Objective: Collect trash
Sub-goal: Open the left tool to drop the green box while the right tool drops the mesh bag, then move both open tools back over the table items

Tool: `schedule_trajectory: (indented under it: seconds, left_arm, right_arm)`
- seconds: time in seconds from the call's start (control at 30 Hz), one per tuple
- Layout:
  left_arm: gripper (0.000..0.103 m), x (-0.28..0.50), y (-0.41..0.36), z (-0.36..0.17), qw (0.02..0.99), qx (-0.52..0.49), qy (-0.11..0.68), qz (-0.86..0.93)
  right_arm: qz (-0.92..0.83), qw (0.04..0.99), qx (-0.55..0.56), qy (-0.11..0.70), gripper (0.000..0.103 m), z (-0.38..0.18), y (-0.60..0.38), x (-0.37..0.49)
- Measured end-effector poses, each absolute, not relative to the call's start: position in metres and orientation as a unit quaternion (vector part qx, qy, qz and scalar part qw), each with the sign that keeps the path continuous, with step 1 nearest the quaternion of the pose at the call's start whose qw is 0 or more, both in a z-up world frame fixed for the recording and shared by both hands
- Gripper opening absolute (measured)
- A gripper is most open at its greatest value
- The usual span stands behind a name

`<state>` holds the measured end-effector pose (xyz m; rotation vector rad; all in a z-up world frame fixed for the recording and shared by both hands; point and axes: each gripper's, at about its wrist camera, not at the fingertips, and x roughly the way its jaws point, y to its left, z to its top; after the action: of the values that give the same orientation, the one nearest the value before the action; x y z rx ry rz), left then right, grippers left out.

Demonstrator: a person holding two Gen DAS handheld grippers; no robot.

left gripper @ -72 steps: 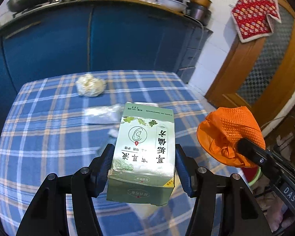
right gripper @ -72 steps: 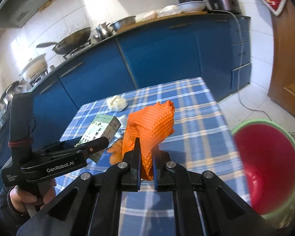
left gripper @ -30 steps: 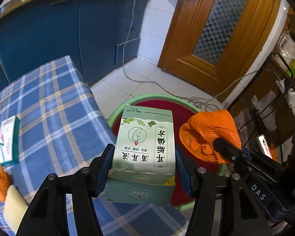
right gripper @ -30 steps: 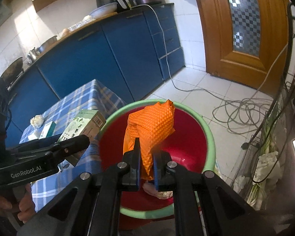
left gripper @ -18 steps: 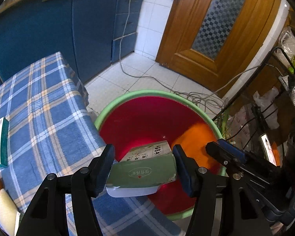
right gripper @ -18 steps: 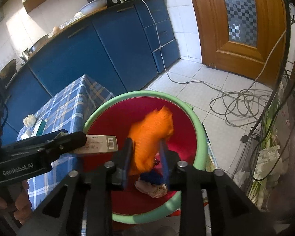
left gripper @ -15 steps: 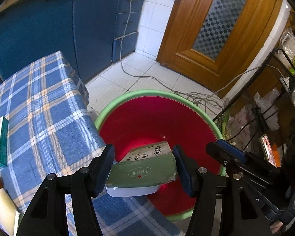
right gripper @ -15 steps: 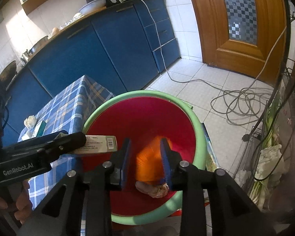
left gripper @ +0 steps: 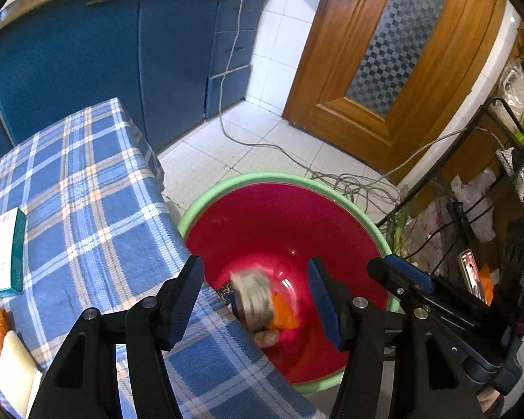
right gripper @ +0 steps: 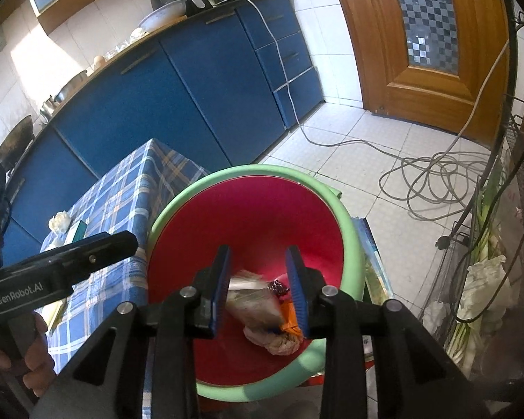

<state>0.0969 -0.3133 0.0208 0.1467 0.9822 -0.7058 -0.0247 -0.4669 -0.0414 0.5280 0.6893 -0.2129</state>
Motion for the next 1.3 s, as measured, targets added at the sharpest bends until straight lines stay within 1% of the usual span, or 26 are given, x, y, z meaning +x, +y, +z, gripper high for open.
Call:
schedule_trajectory:
  seconds: [0.13, 0.23, 0.33, 0.73, 1.07, 1.3]
  left_arm:
    - [0.063, 0.094, -0.306, 0.025, 0.824, 0.067, 0.458, -0.327]
    - [0.063, 0.093, -0.295, 0.028, 0.829, 0.064, 0.455, -0.319]
    - [0.063, 0.092, -0.280, 0.030, 0.835, 0.059, 0.454, -0.307]
    - [0.063, 0.098, -0.200, 0.037, 0.861, 0.034, 0.447, -0.241]
    - [0.063, 0.101, -0.136, 0.027, 0.870, 0.036, 0.456, -0.183]
    - [0.067, 0.104, -0.094, 0.013, 0.869, 0.045, 0.471, -0.143]
  right_arm:
    - [-0.102, 0.903, 0.254, 0.331, 0.035, -0.038, -0.464, -0.026]
    - [-0.097, 0.905, 0.252, 0.329, 0.038, -0.035, -0.459, -0.028]
    - [-0.088, 0.908, 0.248, 0.327, 0.038, -0.031, -0.449, -0.027]
    - [-0.062, 0.914, 0.233, 0.327, 0.041, -0.019, -0.415, -0.025]
    - [-0.048, 0.918, 0.215, 0.331, 0.045, -0.012, -0.387, -0.020]
    - [-0.040, 0.918, 0.207, 0.336, 0.046, -0.011, -0.371, -0.016]
